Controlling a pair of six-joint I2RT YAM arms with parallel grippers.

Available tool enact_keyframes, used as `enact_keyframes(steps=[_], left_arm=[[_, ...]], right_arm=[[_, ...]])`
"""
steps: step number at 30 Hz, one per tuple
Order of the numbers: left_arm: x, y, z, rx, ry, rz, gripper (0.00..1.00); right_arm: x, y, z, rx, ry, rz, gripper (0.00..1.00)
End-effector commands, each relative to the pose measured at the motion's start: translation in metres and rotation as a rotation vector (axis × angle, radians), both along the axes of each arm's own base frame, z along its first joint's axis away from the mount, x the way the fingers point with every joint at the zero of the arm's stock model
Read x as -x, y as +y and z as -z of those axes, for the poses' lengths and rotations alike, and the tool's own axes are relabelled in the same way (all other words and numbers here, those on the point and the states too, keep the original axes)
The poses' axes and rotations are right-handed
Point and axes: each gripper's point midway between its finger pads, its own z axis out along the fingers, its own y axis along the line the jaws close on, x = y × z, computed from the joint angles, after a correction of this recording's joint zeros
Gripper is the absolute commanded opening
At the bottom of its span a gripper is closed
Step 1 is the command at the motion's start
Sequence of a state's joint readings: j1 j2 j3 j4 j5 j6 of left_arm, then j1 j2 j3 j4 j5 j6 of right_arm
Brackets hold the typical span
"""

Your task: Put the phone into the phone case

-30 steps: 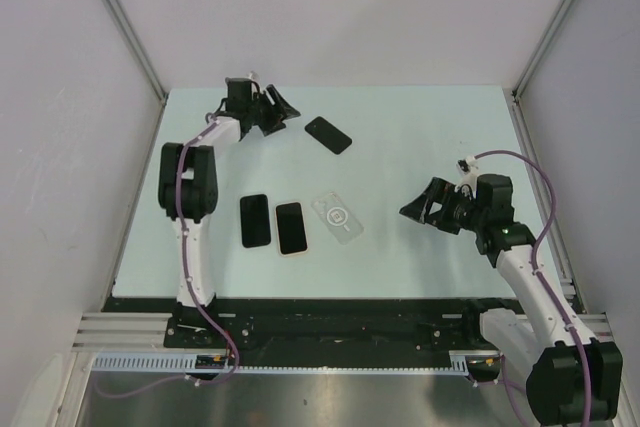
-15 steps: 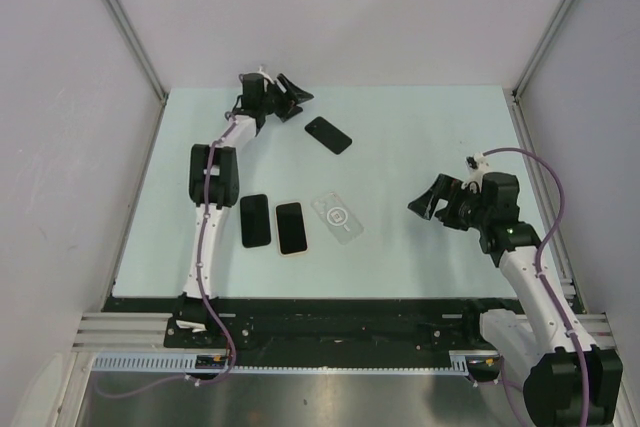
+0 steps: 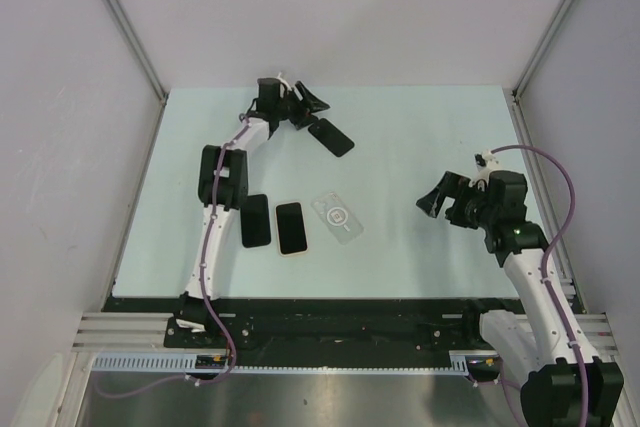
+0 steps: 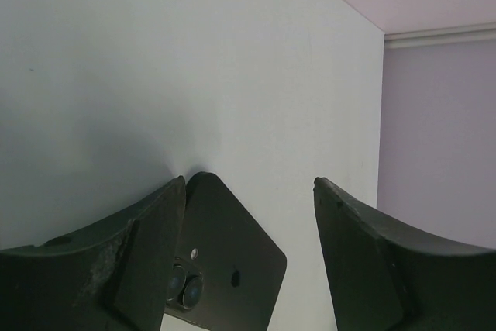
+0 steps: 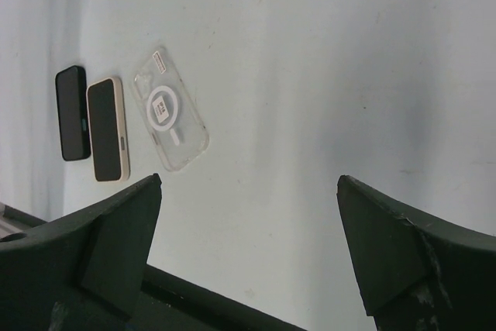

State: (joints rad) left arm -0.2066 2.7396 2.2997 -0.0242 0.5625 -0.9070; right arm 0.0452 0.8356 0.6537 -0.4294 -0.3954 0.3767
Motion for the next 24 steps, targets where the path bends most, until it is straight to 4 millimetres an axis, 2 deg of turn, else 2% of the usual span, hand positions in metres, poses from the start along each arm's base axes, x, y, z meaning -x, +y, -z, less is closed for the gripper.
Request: enact_keyframes(steps=[1,5,10,13,17,18,19,20,21,23,24], left_arm=[[0.023,-0.015,-0.001,-0.016,0.024,0.087,0.73],[0.042,-0.03,0.008,-0.022,0.043,0.15,0.73],[0.071,-0.065,0.009,-0.006,0.054,0.255,0.72],[0.094,-0.086,0.006,0.009,0.049,0.312,0.72],[0.131,-0.11,0.014,0.0,0.071,0.379,0.71],[0.141,-0.12,0.01,-0.002,0.07,0.399,0.71],[0.151,-0.121,0.017,-0.007,0.09,0.41,0.7],[0.158,-0.124,0.017,-0.007,0.09,0.421,0.7],[0.165,-0.131,0.007,-0.007,0.072,0.435,0.7],[0.18,-0.132,0.013,-0.018,0.082,0.454,0.69],[0.186,-0.135,0.01,-0.018,0.078,0.467,0.69]], right_arm=[[-0.004,-0.011,-0.021,0.024,-0.048,0.058,1.0],[-0.001,-0.005,-0.029,-0.014,-0.065,0.03,1.0],[-0.001,-0.006,-0.037,-0.037,-0.082,0.056,1.0],[0.004,0.0,-0.036,-0.045,-0.079,0.009,1.0],[0.002,-0.01,-0.017,0.009,-0.012,0.054,1.0],[0.002,-0.014,-0.011,0.031,0.009,0.067,1.0],[0.003,-0.016,-0.005,0.049,0.031,0.065,1.0],[0.002,-0.018,0.001,0.065,0.05,0.067,1.0],[0.001,-0.02,0.004,0.071,0.06,0.082,1.0],[-0.001,-0.024,0.006,0.085,0.068,0.117,1.0],[-0.002,-0.025,0.006,0.087,0.071,0.137,1.0]])
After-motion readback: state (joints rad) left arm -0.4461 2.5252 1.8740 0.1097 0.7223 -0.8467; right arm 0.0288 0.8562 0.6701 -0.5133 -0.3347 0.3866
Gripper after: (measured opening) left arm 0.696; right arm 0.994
